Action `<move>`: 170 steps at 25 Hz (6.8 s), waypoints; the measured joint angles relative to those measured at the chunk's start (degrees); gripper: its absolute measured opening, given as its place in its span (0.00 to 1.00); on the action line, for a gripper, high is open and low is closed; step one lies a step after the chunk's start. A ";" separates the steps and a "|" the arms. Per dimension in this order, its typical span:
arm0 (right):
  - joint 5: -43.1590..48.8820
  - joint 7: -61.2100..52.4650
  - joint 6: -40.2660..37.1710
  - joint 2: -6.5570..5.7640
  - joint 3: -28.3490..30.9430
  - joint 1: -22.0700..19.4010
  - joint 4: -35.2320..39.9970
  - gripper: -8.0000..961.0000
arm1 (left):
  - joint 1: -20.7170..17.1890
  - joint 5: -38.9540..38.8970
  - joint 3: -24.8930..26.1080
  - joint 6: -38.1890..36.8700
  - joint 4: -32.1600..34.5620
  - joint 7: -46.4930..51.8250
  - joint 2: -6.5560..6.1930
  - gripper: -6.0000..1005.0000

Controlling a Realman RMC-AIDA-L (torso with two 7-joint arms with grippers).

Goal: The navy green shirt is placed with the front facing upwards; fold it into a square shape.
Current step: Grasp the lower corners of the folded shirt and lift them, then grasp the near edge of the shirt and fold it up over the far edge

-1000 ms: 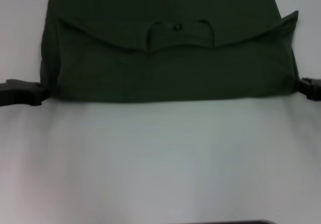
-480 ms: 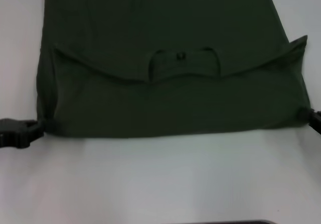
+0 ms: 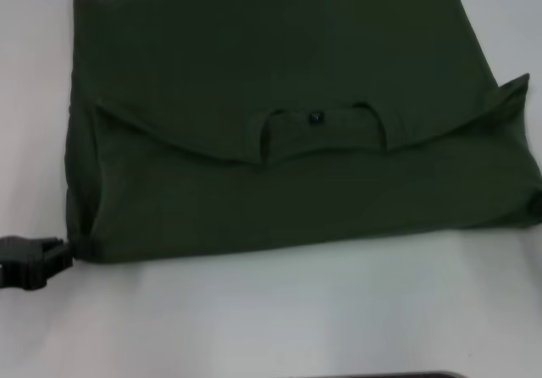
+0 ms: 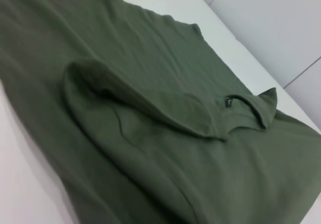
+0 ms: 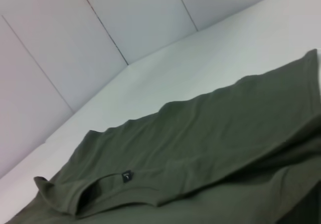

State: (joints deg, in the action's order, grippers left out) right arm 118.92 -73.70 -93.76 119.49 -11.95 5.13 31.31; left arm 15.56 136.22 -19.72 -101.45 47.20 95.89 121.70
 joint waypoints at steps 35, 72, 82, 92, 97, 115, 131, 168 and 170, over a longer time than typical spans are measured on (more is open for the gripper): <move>1.05 -4.27 -5.41 -0.81 10.12 10.75 0.14 0.02 | 5.01 -8.67 10.44 -4.53 -3.69 -4.14 -2.47 0.01; -1.95 -21.05 -13.02 -2.26 2.66 15.49 9.54 0.02 | 3.83 -13.92 11.26 -6.46 -2.18 -3.39 -3.47 0.01; -2.21 -15.04 -12.80 -0.29 5.08 6.00 8.61 0.02 | -1.04 -11.02 11.17 -9.40 -1.21 -7.17 -2.26 0.01; -2.02 -7.04 -13.44 -0.02 9.41 -1.68 2.70 0.02 | -3.29 -7.58 11.28 -12.19 -0.95 -11.31 -1.79 0.01; -2.03 -6.60 -13.38 -0.15 10.50 -2.36 2.17 0.02 | -3.54 -7.08 11.36 -12.65 -0.87 -12.13 -1.76 0.01; 0.05 -8.64 -9.65 -0.05 10.16 -0.24 1.39 0.02 | 0.73 -4.76 10.56 -6.87 -3.00 -4.34 -2.73 0.04; 0.03 -11.15 -8.46 -1.36 10.54 1.77 1.41 0.02 | 0.61 5.37 7.82 -11.43 -2.69 -4.07 -2.36 0.37; 0.08 -11.82 -7.84 -1.55 9.82 4.01 1.46 0.02 | 2.37 6.22 -7.34 -8.62 -5.09 1.31 0.63 0.78; 0.08 -11.81 -7.84 -1.54 9.83 4.01 1.41 0.02 | 2.40 6.24 -7.76 -8.11 -5.58 1.31 0.68 0.78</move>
State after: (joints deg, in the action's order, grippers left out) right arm 119.00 -85.52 -101.60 117.95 -2.12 9.14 32.72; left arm 17.95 142.46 -27.49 -109.56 41.61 97.20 122.38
